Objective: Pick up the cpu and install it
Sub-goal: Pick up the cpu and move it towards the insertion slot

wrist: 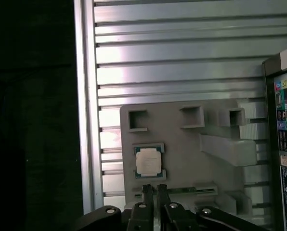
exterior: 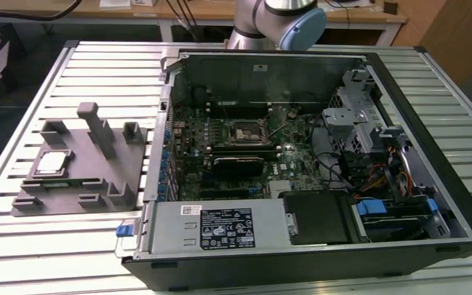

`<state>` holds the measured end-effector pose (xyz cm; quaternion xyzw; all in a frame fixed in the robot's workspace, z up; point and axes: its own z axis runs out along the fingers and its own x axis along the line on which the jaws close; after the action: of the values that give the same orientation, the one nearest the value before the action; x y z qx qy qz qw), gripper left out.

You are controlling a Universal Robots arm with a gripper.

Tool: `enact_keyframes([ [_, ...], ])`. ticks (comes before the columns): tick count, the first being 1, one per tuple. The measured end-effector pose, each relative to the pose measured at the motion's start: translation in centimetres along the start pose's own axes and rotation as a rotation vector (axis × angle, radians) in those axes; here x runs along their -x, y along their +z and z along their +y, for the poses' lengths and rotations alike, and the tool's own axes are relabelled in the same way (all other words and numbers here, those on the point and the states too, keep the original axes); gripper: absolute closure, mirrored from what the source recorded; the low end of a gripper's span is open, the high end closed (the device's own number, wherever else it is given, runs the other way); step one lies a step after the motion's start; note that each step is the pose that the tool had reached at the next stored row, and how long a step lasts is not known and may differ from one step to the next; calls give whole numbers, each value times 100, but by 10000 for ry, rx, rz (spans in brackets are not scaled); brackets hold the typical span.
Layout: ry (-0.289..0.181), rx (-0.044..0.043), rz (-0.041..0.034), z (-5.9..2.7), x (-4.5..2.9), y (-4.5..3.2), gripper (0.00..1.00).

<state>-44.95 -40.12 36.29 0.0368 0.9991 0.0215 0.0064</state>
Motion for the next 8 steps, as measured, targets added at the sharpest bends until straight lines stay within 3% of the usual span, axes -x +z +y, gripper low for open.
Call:
enact_keyframes([
  [5,-285,0,68,-1,25,92,59],
  [7,-425,-1,83,-3,27,127,59],
  [8,-441,-1,84,-4,27,146,47],
])
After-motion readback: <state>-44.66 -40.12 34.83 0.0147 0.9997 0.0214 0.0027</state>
